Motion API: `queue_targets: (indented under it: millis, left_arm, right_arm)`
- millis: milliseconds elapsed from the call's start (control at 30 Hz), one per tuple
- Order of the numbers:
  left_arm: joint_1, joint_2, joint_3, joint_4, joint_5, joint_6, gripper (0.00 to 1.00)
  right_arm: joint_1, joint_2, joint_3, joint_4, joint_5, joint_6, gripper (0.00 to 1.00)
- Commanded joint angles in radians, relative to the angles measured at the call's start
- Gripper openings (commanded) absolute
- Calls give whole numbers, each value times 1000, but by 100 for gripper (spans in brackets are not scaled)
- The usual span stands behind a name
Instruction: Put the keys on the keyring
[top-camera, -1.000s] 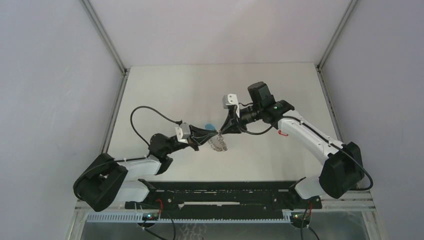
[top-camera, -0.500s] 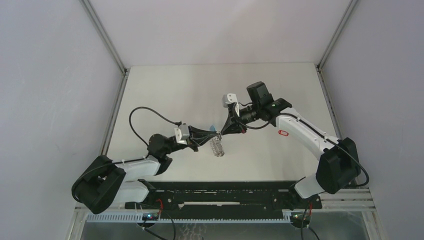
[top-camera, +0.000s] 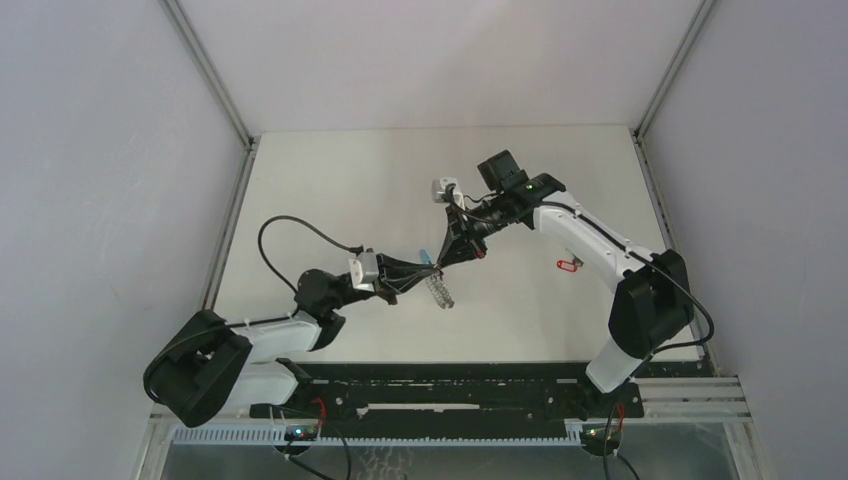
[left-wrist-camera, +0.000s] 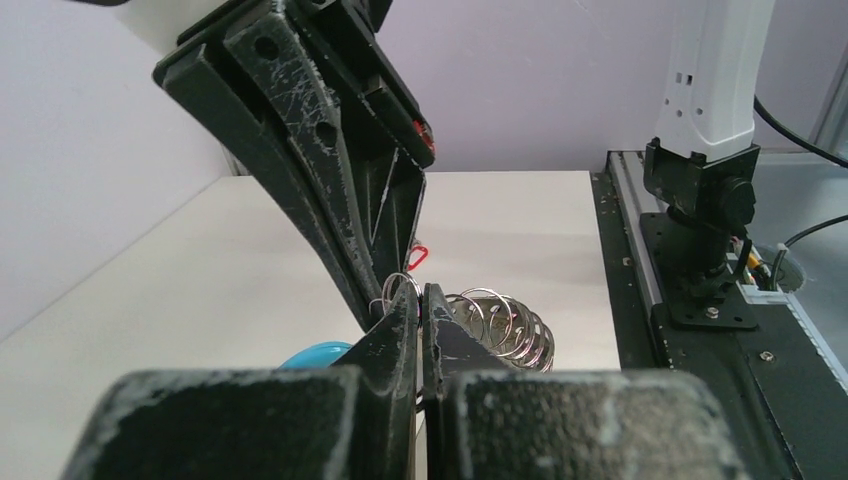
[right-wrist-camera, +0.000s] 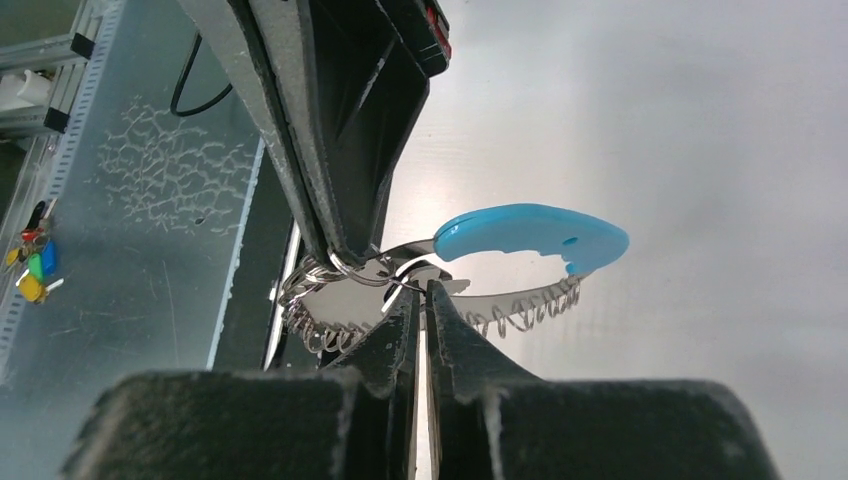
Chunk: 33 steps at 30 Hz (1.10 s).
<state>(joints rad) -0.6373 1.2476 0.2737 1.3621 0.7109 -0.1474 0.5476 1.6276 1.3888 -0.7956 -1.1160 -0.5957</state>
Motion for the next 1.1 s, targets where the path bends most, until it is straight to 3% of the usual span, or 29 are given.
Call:
queue_targets:
  millis: [0, 233, 367, 533, 733, 867, 1067]
  left_arm:
    - [-28, 6, 17, 84, 63, 5, 0]
    - [-41, 26, 31, 84, 97, 14, 0]
    - [-41, 36, 28, 85, 83, 20, 0]
    - [-41, 25, -5, 84, 24, 47, 0]
    - [-35, 23, -19, 84, -38, 50, 0]
    - [-30, 13, -22, 84, -50, 40, 0]
    - [-28, 4, -24, 84, -51, 27, 0]
  right_arm:
    - [22, 31, 98, -69, -15, -67, 0]
    - [71, 129, 266, -296, 19, -181, 0]
    - [95, 140, 288, -321, 57, -198, 0]
    - [50, 44, 163, -223, 79, -160, 1]
    - [-24, -151, -46, -8, 114, -97, 24]
    - [-42, -246, -147, 89, 110, -118, 31]
    - [-32, -271, -202, 184, 72, -135, 33]
